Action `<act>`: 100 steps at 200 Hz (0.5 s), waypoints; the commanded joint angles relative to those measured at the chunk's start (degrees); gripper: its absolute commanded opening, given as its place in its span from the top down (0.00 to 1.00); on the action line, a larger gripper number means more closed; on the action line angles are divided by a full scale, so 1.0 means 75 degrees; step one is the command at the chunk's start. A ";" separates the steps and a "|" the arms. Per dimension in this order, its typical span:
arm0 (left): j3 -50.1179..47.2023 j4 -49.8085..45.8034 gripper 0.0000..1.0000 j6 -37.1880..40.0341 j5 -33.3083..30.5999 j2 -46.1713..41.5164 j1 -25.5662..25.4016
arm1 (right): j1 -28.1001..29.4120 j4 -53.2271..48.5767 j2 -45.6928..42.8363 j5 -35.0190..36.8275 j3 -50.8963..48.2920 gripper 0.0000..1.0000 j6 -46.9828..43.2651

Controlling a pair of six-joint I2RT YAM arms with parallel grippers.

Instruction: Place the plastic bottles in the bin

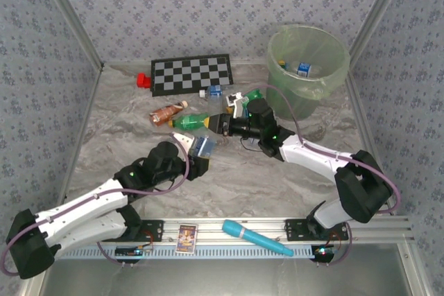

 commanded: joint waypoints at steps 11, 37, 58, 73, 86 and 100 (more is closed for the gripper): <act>-0.0103 -0.0095 0.36 -0.0109 -0.0216 -0.0326 -0.0084 | 0.0067 -0.0406 -0.0081 -0.0004 0.0309 0.72 -0.0444; -0.0170 -0.0228 0.25 -0.0162 -0.0447 -0.0610 -0.0076 | 0.0056 -0.0631 -0.0134 0.0049 0.0421 0.72 -0.0553; -0.0191 -0.0442 0.03 -0.0261 -0.0755 -0.0914 -0.0074 | -0.0030 -0.1180 -0.0291 0.0167 0.0636 0.74 -0.0828; -0.0223 -0.0579 0.00 -0.0257 -0.0915 -0.1181 -0.0068 | -0.0183 -0.1696 -0.0487 0.0414 0.0802 0.75 -0.1063; -0.0234 -0.0717 0.00 -0.0260 -0.1036 -0.1404 -0.0072 | -0.0334 -0.2116 -0.0737 0.0726 0.0919 0.76 -0.1192; -0.0274 -0.0857 0.00 -0.0274 -0.1187 -0.1642 -0.0068 | -0.0534 -0.2595 -0.1011 0.1071 0.1057 0.75 -0.1623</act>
